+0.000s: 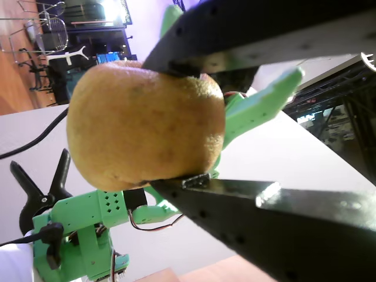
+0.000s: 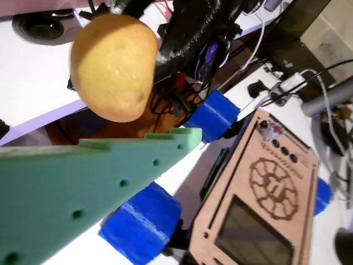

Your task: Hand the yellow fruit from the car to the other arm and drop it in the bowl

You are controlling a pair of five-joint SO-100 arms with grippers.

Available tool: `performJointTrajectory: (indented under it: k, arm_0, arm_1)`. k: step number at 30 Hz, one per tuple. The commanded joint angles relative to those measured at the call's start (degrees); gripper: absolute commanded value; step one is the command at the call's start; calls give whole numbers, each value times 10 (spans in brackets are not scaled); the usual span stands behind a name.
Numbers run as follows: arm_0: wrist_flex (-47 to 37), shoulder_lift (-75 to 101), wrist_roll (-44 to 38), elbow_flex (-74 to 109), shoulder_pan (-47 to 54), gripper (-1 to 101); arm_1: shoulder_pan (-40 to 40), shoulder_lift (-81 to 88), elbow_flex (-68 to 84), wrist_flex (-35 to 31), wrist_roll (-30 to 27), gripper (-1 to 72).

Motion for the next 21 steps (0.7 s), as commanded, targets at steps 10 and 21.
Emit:
performJointTrajectory:
  k: [10, 21]
  arm_0:
    - [-13, -1, -4, -20, 4, 0]
    - [-8, -5, -4, -20, 4, 0]
  arm_1:
    - [-32, -33, -47, -35, 19, 332]
    - [-62, -55, -54, -33, 58, 332]
